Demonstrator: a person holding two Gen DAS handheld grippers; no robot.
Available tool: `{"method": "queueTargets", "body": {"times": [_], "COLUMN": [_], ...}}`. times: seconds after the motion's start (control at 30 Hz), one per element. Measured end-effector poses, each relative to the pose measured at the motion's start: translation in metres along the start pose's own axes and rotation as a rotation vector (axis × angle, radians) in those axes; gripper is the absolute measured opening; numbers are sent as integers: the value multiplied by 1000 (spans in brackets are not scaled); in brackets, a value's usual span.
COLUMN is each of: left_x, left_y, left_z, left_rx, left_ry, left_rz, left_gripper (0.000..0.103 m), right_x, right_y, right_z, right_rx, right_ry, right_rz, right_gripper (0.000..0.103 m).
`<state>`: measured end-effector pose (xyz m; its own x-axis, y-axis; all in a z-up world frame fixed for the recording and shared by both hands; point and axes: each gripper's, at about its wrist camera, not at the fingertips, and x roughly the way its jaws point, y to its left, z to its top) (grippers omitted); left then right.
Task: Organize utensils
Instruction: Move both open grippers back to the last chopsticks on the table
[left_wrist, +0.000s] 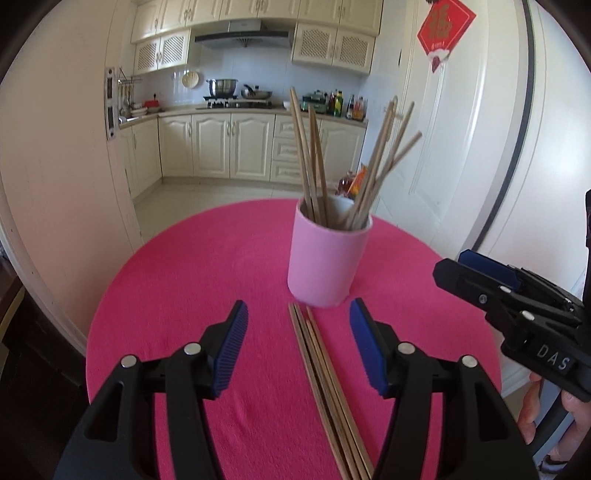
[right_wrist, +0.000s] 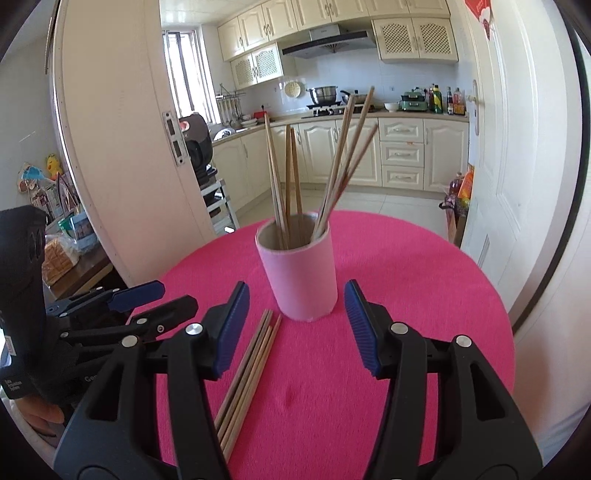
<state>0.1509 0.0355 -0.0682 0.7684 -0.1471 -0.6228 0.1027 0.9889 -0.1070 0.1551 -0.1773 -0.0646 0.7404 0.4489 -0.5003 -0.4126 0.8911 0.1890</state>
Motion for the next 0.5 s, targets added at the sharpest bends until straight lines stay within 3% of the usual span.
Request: {"method": "queueTargets", "body": {"times": [0.37, 0.5], "left_x": [21, 30], "left_y": [-9, -7], "left_z": [-33, -40], "left_rx": [10, -13], "left_ry": [194, 276], "left_rz": [41, 25], "left_gripper": [57, 57], "right_x": [-2, 0], "right_y": [-3, -5], "right_z": [-37, -45], "right_rx": [27, 39], "right_ry": [67, 88], "right_rz": [1, 8], "right_gripper": [58, 59]}}
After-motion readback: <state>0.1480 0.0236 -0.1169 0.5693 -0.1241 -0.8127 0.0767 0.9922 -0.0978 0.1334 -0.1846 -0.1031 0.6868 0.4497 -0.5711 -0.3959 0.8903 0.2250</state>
